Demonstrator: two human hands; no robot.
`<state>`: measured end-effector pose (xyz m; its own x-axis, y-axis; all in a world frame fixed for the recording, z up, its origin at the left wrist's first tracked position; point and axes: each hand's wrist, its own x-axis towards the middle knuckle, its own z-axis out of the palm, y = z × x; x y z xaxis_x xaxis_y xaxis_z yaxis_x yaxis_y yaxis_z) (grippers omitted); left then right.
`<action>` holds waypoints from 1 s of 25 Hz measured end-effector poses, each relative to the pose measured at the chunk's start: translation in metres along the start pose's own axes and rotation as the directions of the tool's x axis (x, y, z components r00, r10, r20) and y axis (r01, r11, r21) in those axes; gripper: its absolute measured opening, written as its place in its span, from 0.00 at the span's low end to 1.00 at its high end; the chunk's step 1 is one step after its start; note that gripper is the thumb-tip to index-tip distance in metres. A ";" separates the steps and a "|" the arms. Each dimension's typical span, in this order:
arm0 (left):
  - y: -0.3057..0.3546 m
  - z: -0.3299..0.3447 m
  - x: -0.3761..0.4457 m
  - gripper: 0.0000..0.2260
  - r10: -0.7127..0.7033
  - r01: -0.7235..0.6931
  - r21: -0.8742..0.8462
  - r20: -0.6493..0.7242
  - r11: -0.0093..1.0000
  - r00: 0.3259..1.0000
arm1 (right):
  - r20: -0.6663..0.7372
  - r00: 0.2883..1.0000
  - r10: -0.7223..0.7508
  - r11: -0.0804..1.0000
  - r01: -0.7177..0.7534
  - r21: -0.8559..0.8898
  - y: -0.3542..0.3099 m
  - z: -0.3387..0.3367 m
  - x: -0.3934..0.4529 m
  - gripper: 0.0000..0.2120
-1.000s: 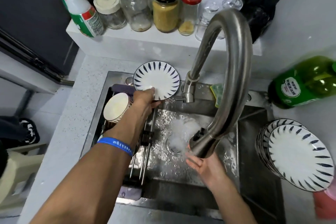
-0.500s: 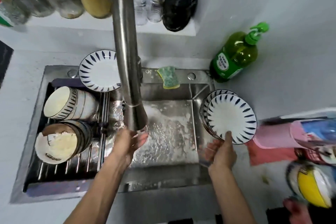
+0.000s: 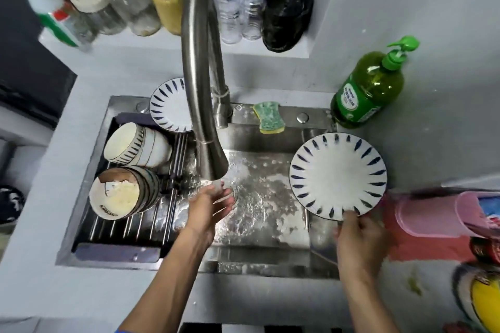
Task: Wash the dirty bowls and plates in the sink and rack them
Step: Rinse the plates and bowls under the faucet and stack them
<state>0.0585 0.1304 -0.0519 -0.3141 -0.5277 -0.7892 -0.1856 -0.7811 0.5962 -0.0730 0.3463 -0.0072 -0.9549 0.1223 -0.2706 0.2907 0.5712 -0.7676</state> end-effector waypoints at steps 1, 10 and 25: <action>0.002 -0.003 -0.002 0.08 0.018 -0.019 0.010 0.010 1.000 1.000 | 0.070 0.997 -0.008 1.000 0.008 0.003 -0.008 0.009 -0.015 0.17; 0.030 -0.038 0.002 0.20 0.188 -0.169 0.163 -0.107 0.972 0.976 | 0.574 0.802 0.167 0.961 -0.263 0.089 -0.021 0.139 -0.067 0.07; 0.036 -0.055 0.023 0.12 0.002 0.044 0.216 -0.208 0.975 0.978 | 0.793 0.219 -0.568 0.479 0.872 0.103 -0.024 0.146 -0.088 0.13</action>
<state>0.0956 0.0721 -0.0565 -0.1138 -0.5870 -0.8015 -0.3961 -0.7131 0.5785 0.0128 0.2033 -0.0504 -0.3260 -0.9417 -0.0838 -0.6871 0.2969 -0.6631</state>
